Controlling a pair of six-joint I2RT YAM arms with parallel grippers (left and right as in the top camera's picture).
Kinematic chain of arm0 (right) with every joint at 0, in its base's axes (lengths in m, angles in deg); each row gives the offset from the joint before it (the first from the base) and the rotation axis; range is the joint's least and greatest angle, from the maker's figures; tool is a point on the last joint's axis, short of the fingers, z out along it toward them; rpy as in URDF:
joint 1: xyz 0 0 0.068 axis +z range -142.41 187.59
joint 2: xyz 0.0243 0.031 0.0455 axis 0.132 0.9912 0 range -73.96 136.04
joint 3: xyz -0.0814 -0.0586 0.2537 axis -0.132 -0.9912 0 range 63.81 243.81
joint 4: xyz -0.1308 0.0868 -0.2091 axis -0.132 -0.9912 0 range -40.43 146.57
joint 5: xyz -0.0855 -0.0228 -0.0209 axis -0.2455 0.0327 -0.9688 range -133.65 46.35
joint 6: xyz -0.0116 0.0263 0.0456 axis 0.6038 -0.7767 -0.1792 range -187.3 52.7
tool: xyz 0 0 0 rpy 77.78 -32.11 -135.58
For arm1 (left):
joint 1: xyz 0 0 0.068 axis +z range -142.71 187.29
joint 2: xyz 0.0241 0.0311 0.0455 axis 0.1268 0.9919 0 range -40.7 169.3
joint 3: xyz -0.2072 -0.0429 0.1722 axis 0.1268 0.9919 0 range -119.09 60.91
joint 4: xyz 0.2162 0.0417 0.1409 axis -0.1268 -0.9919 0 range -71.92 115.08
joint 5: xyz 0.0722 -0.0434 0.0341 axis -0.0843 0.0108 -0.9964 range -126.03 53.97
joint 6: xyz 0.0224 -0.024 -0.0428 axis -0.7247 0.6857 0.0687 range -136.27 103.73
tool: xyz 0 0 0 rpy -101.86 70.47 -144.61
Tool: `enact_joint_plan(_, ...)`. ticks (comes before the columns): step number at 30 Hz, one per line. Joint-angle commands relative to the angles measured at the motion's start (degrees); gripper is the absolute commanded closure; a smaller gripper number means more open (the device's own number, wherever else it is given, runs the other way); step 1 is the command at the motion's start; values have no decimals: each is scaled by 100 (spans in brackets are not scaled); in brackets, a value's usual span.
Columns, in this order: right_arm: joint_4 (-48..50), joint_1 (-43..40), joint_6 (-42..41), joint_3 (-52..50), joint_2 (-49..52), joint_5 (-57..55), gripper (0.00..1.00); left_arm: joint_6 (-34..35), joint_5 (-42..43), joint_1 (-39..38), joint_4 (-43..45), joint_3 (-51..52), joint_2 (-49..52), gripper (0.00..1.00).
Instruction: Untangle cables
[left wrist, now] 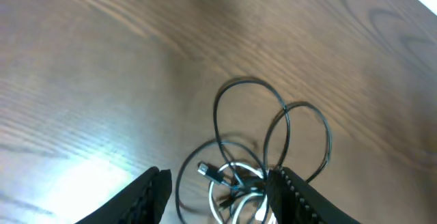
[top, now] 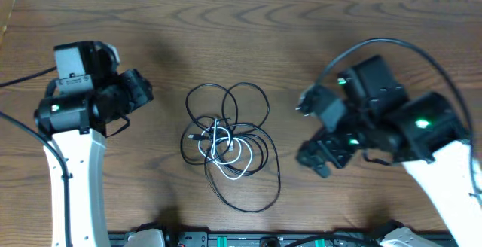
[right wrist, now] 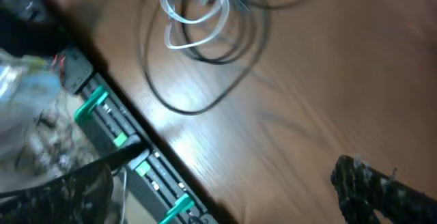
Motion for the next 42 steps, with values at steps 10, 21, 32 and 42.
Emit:
enact_joint_plan(10,2634,1617,-1414,-592,2098,-634,5,-1034,697,-66,-713,-59,-55,49)
enact_joint_plan(21,4015,1864,-1882,-595,3418,-372,6,-1679,846,-66,-769,-59,-291,49)
enact_joint_plan(32,5101,2376,-2249,-592,3668,-415,23,-1679,846,-66,-824,-55,-289,49)
enact_joint_plan(42,4966,2441,-2636,-605,3668,-927,99,-1958,844,-66,-1027,-55,-295,49)
